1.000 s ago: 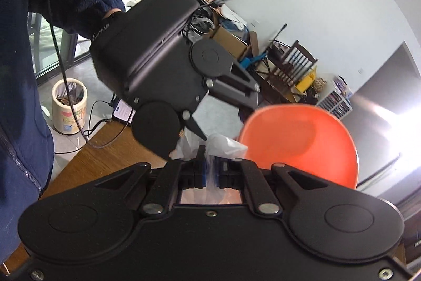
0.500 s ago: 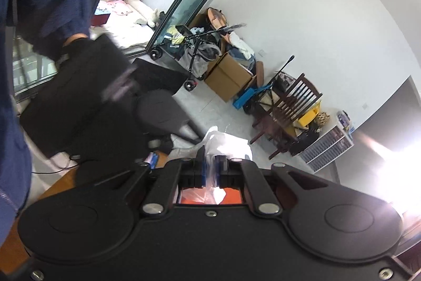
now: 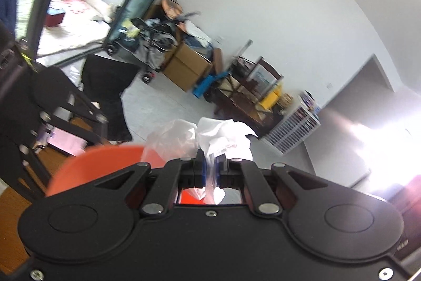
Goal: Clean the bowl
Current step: 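Wipe the bowl's outer rim with the tissue while the left gripper tilts the bowl, then wipe the bowl's underside and legs with the tissue while the left gripper inverts the bowl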
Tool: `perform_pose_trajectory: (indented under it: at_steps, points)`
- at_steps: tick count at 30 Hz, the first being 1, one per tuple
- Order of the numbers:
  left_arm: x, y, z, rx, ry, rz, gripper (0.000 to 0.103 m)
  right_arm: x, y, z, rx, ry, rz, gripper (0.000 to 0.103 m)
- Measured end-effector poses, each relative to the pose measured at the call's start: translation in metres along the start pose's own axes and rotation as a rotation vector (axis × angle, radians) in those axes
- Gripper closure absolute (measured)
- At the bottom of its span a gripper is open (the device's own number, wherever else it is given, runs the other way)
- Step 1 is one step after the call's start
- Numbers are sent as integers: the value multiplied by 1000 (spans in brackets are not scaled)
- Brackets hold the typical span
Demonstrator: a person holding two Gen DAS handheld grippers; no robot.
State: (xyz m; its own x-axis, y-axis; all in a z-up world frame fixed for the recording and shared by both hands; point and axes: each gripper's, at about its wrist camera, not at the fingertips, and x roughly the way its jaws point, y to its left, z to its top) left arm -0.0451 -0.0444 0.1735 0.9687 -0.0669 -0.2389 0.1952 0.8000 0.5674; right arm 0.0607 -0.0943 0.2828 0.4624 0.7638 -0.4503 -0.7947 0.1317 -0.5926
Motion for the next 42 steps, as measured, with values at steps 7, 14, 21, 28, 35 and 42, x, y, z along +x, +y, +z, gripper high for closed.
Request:
perform_pose_trajectory:
  at_steps: [7,14,21,28,35,42]
  points:
    - [-3,14,-2,-103,12,-9,66,5,-15,-36,46,97,-15,96]
    - [1,27,-2,-227,26,-37,66,-1,-4,-59,34,167,15,96]
    - [15,48,-10,-418,85,-103,66,-16,27,-53,-15,172,85,96]
    - [28,59,-18,-591,151,-178,66,-36,60,-26,-74,110,188,96]
    - [35,58,-25,-757,278,-329,66,-39,79,0,-95,29,259,96]
    - [36,48,-40,-854,360,-467,66,-27,94,2,-96,39,330,96]
